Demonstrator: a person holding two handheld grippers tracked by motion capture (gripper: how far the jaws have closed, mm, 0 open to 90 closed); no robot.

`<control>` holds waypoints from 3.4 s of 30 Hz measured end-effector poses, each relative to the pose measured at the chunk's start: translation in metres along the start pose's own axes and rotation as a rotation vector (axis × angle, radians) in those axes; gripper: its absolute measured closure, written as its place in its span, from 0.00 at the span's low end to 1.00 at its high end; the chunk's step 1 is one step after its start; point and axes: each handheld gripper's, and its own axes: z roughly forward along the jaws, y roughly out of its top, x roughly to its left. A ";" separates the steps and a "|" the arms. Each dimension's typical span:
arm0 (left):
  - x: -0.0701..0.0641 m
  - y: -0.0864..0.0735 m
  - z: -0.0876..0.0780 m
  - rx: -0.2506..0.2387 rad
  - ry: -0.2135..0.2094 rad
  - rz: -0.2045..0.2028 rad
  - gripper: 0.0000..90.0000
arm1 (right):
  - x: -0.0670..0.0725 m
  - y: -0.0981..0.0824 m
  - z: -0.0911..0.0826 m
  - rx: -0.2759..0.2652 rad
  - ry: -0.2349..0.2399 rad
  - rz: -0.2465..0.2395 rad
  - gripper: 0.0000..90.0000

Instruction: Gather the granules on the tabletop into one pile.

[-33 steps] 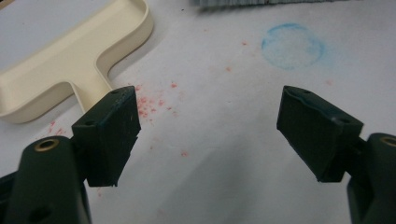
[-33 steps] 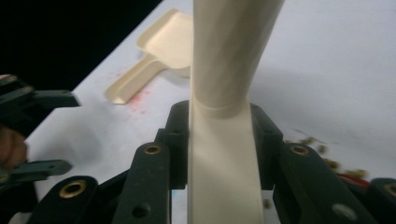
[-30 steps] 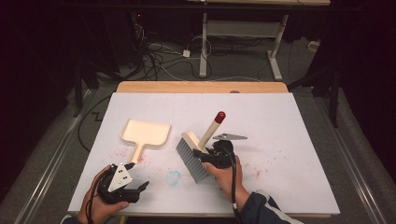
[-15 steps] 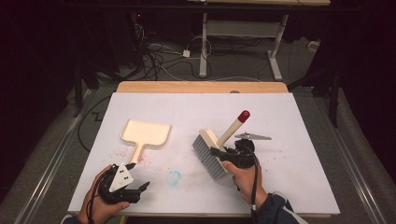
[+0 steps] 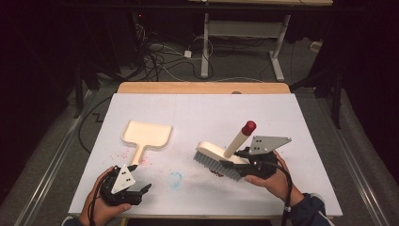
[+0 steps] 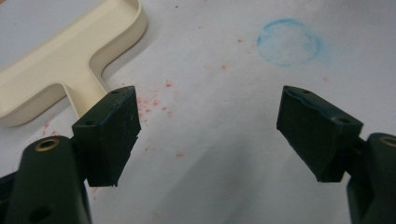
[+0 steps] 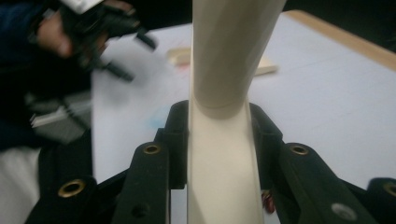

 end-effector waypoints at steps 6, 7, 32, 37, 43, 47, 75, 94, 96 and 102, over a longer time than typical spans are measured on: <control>-0.001 0.000 0.001 0.008 -0.007 -0.006 0.23 | 0.008 -0.009 0.002 0.119 0.099 -0.120 0.75; -0.001 0.000 0.001 0.008 -0.007 -0.006 0.23 | 0.009 -0.011 0.003 0.143 0.114 -0.139 0.75; 0.005 -0.003 0.002 -0.003 -0.043 -0.057 0.23 | -0.041 -0.006 0.045 0.248 0.106 -0.166 0.75; 0.004 -0.003 -0.001 -0.005 -0.039 -0.049 0.23 | -0.038 -0.003 0.038 0.215 0.067 -0.156 0.75; 0.004 -0.003 -0.004 -0.019 -0.020 -0.050 0.23 | -0.028 -0.005 0.021 0.184 -0.158 -0.070 0.75; 0.003 -0.002 -0.004 -0.020 -0.016 -0.044 0.23 | -0.021 -0.011 0.016 0.154 -0.291 0.019 0.75; 0.003 0.000 -0.001 -0.015 -0.022 -0.029 0.23 | 0.005 -0.010 0.080 0.177 -0.613 0.152 0.75; 0.002 0.000 -0.002 -0.014 -0.018 -0.025 0.23 | 0.021 -0.003 0.021 0.021 -0.075 -0.104 0.75; 0.002 0.000 -0.002 -0.013 -0.017 -0.026 0.23 | 0.026 -0.007 0.023 0.038 -0.003 -0.139 0.75; 0.001 0.000 -0.001 -0.011 -0.022 -0.023 0.23 | 0.023 -0.020 0.038 0.112 0.131 -0.219 0.75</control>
